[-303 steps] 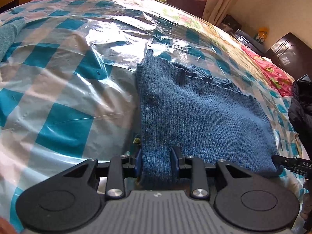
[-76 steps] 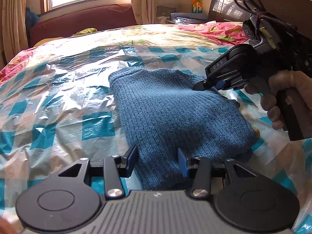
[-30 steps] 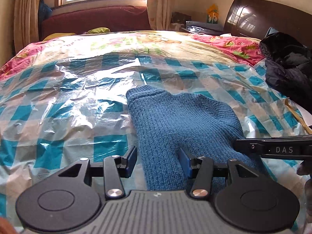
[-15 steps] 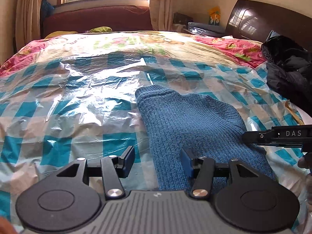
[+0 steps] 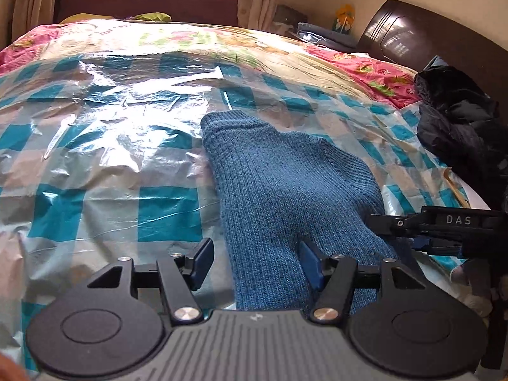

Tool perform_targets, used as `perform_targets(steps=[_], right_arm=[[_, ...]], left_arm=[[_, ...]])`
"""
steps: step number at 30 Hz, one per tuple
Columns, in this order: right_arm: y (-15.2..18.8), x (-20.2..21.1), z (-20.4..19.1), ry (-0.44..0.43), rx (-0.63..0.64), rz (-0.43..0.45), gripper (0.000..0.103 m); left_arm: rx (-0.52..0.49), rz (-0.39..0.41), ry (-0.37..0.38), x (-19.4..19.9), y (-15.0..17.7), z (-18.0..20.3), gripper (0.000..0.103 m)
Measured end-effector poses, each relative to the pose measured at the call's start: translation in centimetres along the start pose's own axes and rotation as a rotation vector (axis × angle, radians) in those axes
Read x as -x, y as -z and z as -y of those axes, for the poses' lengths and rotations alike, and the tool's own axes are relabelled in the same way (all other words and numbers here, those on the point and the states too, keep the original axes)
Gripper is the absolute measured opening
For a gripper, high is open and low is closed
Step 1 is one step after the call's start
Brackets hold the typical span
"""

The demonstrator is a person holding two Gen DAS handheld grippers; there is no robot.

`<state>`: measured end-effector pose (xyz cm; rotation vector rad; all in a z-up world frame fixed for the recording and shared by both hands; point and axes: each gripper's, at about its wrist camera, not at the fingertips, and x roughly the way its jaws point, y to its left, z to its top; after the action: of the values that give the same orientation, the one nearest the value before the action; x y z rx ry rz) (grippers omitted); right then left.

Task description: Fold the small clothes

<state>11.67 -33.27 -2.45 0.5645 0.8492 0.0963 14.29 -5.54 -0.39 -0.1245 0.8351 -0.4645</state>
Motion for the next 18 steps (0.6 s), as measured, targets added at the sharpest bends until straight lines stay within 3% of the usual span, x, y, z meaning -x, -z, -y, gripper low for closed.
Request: perform_targets(steps=[3, 8, 13, 18], right_arm=[[-0.1, 0.3, 0.4, -0.086, -0.046, -0.031, 0.063], [0.2, -1.1, 0.0, -0.052, -0.021, -0.054, 0.064], [0.8, -1.2, -1.0, -0.108, -0.036, -0.074, 0.039], [3.3, 0.7, -2.1, -0.188, -0.039, -0.130, 0.036]], left_arm=[[0.050, -0.020, 0.043, -0.9, -0.2, -0.7, 0.068], [0.098, -0.049, 0.097, -2.3, -0.7, -1.2, 0.066], [0.092, -0.047, 0.121, -0.7, -0.2, -1.5, 0.055], [0.041, -0.051, 0.103, 3.2, 1.4, -1.7, 0.054]])
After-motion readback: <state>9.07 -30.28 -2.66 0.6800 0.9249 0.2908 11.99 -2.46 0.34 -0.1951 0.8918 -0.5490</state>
